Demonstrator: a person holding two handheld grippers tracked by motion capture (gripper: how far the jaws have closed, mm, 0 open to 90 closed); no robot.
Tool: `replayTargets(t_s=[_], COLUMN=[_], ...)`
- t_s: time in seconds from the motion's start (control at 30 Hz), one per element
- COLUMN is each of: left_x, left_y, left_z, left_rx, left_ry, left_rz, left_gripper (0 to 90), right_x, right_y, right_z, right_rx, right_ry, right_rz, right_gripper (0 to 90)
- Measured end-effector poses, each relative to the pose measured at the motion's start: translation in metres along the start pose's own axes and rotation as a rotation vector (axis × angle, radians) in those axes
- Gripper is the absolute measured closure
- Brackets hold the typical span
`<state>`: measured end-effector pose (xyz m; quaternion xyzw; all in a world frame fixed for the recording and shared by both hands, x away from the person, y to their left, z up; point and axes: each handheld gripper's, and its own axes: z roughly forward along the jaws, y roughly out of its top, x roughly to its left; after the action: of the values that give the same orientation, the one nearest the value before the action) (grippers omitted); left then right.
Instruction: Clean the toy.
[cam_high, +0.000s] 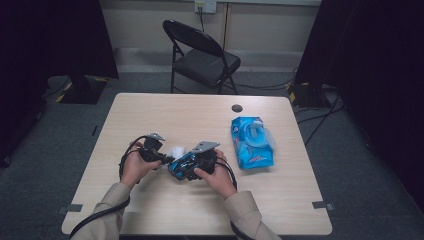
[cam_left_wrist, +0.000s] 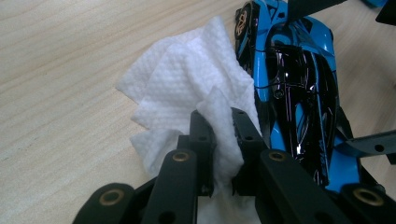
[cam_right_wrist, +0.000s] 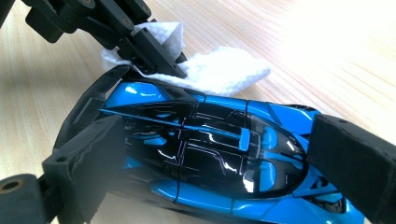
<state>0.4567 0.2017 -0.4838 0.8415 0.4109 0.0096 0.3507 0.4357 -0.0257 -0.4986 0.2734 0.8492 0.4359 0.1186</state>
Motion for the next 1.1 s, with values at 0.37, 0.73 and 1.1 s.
replayTargets(t_s=[0.37,0.73,1.1], left_x=[0.002,0.000,0.002], left_y=[-0.006,-0.014,0.008], left_z=[-0.006,-0.025,-0.048], left_rx=[0.037,0.023,-0.065], left_ry=[0.021,0.012,0.015], left_rz=[-0.002,-0.013,-0.027], left_gripper=[81.3,81.3,81.3], right_x=[0.000,0.000,0.000], right_y=[0.000,0.000,0.000], right_z=[0.000,0.000,0.000], right_rx=[-0.001,0.004,-0.002], right_ry=[-0.001,-0.001,-0.002], right_rz=[0.002,0.001,0.002], right_gripper=[4.2,4.1,4.2])
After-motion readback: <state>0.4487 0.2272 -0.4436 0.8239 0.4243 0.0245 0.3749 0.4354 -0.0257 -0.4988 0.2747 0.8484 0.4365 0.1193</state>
